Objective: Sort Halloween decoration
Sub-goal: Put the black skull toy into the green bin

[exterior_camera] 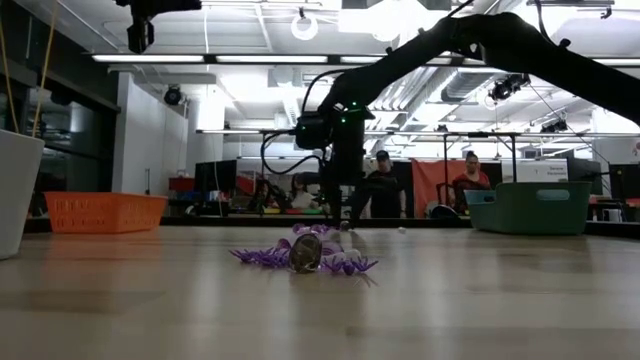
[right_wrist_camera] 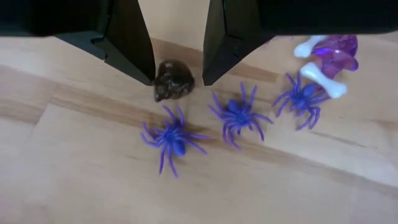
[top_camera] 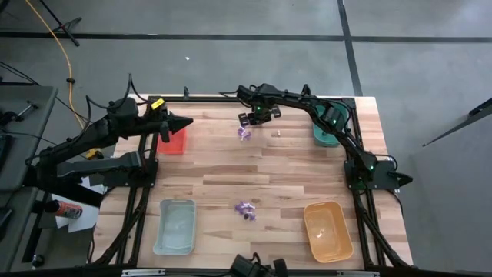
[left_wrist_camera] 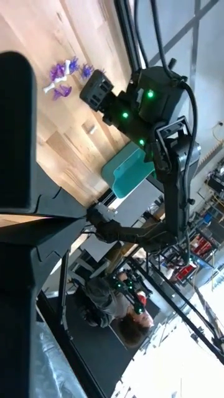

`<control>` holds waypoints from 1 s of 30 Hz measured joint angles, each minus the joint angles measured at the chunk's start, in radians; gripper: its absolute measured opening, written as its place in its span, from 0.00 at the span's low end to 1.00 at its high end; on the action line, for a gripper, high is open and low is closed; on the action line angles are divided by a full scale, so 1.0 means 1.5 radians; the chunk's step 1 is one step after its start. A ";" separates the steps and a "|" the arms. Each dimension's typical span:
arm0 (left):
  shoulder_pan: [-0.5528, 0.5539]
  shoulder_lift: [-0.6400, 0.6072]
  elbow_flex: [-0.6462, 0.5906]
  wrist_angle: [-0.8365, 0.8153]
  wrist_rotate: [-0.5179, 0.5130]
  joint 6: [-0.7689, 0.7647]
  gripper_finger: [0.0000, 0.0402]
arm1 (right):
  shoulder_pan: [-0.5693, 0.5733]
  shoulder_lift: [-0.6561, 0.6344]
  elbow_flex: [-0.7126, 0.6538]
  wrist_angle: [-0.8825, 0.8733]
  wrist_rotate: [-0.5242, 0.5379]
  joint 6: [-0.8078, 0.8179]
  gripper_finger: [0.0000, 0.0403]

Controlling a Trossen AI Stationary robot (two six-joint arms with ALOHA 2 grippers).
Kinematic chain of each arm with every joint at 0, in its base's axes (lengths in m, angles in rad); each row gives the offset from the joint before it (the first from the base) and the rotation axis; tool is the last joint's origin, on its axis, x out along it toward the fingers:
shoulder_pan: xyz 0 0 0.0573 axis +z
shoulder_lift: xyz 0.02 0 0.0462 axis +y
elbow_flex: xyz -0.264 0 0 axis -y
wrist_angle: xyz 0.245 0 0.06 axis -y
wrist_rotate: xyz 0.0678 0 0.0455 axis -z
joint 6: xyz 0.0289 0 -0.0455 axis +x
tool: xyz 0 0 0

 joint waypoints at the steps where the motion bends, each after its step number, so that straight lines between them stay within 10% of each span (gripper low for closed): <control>1: 0.000 0.002 0.000 0.001 0.000 -0.001 0.00 | 0.000 0.000 0.000 0.001 0.007 0.000 0.32; 30: 0.000 0.003 0.000 0.001 0.000 0.000 0.00 | -0.002 0.000 0.000 0.007 0.011 -0.006 0.20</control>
